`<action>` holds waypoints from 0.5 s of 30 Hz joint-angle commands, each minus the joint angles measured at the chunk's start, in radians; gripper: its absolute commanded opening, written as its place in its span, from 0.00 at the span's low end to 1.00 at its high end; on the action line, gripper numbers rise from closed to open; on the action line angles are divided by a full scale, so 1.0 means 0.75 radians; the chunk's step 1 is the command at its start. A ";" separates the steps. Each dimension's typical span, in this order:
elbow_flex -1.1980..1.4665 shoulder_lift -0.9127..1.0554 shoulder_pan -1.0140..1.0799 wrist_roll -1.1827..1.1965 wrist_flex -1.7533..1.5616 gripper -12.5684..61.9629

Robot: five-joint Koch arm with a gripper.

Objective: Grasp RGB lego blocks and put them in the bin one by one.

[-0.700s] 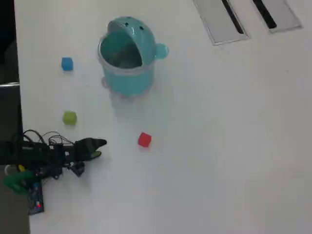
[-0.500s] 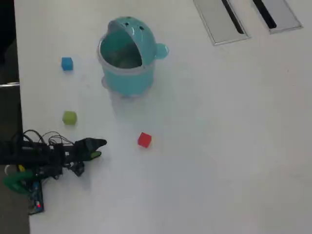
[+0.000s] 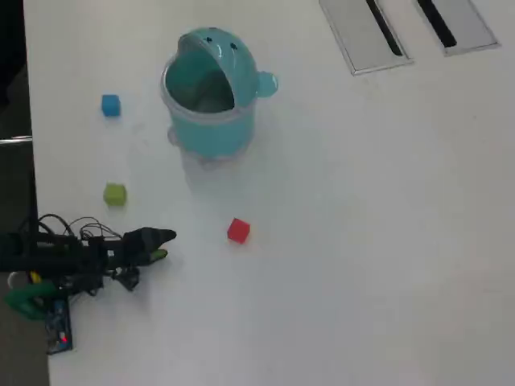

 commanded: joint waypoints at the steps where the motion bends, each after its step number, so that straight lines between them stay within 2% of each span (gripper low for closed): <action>1: 0.090 0.084 0.002 0.012 -0.004 0.62; 15: 0.084 0.084 0.010 -0.342 -0.303 0.62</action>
